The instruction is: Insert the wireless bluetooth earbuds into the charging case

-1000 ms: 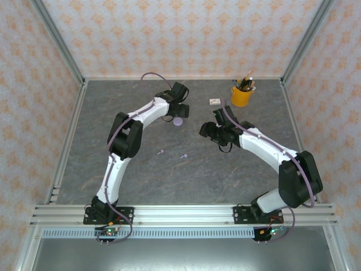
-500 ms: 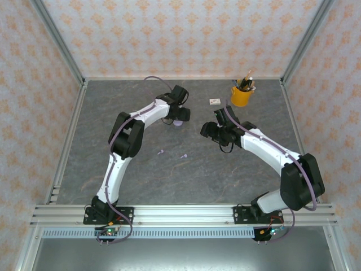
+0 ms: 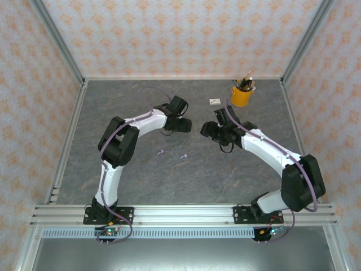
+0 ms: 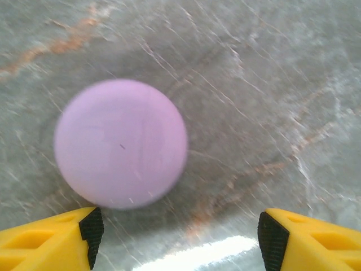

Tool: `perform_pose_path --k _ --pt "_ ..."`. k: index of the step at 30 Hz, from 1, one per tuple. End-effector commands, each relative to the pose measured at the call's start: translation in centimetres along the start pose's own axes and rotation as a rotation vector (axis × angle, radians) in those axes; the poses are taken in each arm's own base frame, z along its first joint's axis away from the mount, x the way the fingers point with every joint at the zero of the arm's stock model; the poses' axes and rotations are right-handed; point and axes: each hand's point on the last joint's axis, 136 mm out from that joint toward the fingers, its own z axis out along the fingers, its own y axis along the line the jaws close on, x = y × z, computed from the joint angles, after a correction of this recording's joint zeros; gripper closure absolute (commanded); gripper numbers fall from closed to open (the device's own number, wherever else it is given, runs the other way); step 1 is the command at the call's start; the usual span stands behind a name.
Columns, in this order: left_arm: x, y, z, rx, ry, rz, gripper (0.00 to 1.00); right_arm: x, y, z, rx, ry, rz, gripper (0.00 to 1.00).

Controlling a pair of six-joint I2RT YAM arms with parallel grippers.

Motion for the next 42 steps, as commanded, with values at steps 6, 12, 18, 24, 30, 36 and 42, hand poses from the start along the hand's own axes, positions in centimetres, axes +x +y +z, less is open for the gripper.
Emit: perform_pose_path --k 6,12,18,24,30,36,42 --pt "-4.5 0.0 -4.1 -0.103 -0.145 0.023 0.23 0.2 -0.5 -0.8 0.016 -0.019 0.015 0.33" --pt "-7.2 0.0 -2.3 -0.118 -0.132 0.029 0.23 0.2 -0.6 -1.1 0.012 -0.023 0.025 0.33" --pt "-8.4 0.2 0.3 -0.122 -0.104 0.021 0.23 0.1 -0.6 -1.8 0.011 -0.039 0.025 0.33" --pt "-8.3 0.6 1.8 -0.123 -0.074 0.020 0.23 0.1 -0.6 -2.5 0.008 -0.051 0.024 0.33" --pt "-7.6 0.8 2.3 -0.115 -0.054 0.015 0.23 0.1 -0.7 -2.7 0.006 -0.056 0.027 0.33" --pt "-6.8 0.2 1.9 -0.073 -0.059 -0.009 0.23 0.2 -0.8 -2.8 0.004 -0.060 0.031 0.33" --pt "-5.6 -0.4 1.4 -0.045 -0.061 -0.031 0.23 0.1 -0.7 -2.6 -0.003 -0.063 0.038 0.33"
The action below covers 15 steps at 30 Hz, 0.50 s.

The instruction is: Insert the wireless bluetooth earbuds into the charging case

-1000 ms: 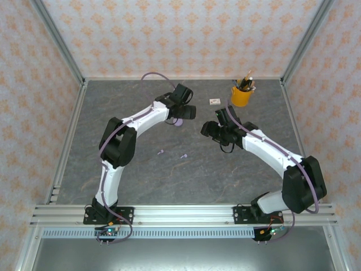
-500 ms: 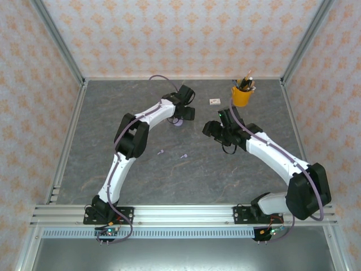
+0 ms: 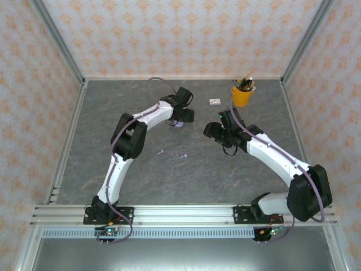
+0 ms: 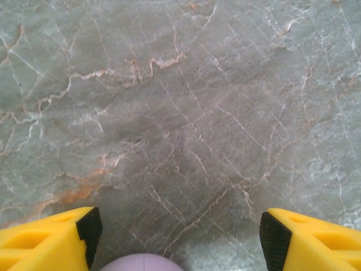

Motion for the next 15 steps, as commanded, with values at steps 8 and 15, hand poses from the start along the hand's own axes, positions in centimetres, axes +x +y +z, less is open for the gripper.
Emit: perform_pose_path --k 8,15 --pt "1.3 -2.1 -3.4 0.079 -0.036 -0.049 0.23 0.0 -0.4 -0.2 0.007 -0.020 0.015 0.33" --pt "1.5 -2.1 -5.1 0.072 -0.069 -0.079 0.23 -0.1 -0.3 0.0 0.015 -0.017 0.011 0.33"
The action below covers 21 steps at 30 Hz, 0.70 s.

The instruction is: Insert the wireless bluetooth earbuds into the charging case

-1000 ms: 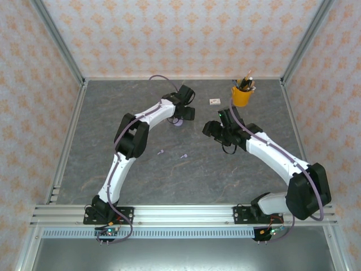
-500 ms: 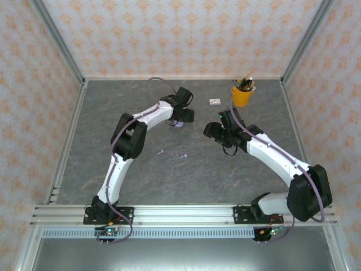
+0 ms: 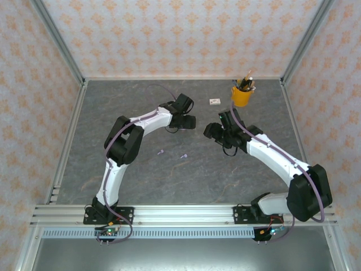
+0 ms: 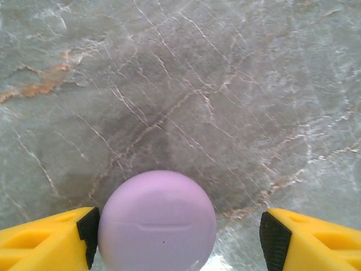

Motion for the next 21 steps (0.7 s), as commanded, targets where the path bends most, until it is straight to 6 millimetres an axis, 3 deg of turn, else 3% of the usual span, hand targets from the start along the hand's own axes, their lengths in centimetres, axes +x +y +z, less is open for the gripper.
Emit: perform_pose_path --k 1,9,14,21 --pt "-2.2 -0.4 -2.9 0.006 -0.093 -0.040 0.23 -0.4 0.0 -0.2 0.011 -0.022 -0.002 0.33" --pt "-4.7 3.3 -7.6 -0.061 -0.212 -0.124 0.15 -1.2 1.1 2.0 0.072 0.041 -0.041 0.33" --pt "-6.0 7.8 -11.0 -0.078 -0.293 -0.215 0.01 -1.2 2.8 4.7 0.139 0.104 -0.108 0.32" --pt "-5.6 14.3 -13.2 -0.121 -0.331 -0.378 0.00 -1.4 5.1 9.6 0.274 0.138 -0.178 0.31"
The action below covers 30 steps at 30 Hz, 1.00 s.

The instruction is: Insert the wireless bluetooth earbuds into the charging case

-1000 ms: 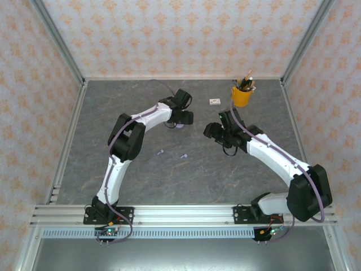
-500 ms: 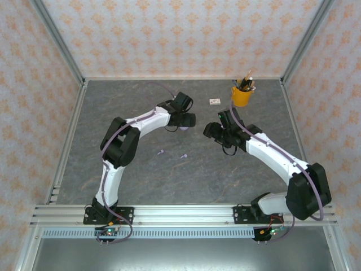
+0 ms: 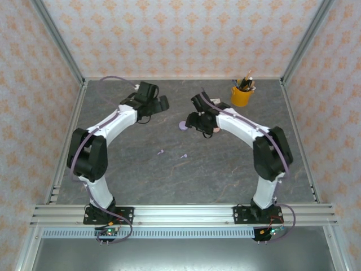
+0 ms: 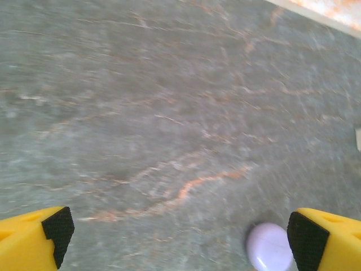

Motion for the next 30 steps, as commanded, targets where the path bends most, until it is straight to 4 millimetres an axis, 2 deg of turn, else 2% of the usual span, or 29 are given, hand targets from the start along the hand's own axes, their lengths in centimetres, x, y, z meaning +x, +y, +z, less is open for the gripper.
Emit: perform_pose_path --k 1,5,9,19,30 --pt "-0.5 2.4 -0.4 -0.032 -0.029 -0.074 0.00 -0.1 -0.8 1.5 0.137 0.010 -0.025 0.30" --pt "-0.6 4.5 -0.3 -0.030 -0.027 -0.142 0.00 -1.0 0.0 3.6 0.190 0.008 -0.027 0.29" --pt "-0.2 5.3 0.3 -0.009 -0.009 -0.188 0.00 -1.7 0.7 5.3 0.234 0.006 -0.048 0.28" --pt "0.6 5.3 2.2 0.025 0.032 -0.216 0.00 -2.3 2.4 7.7 0.264 0.016 -0.074 0.27" --pt "0.6 5.2 2.7 0.055 0.043 -0.234 0.00 -2.0 2.1 9.9 0.302 0.045 -0.080 0.30"
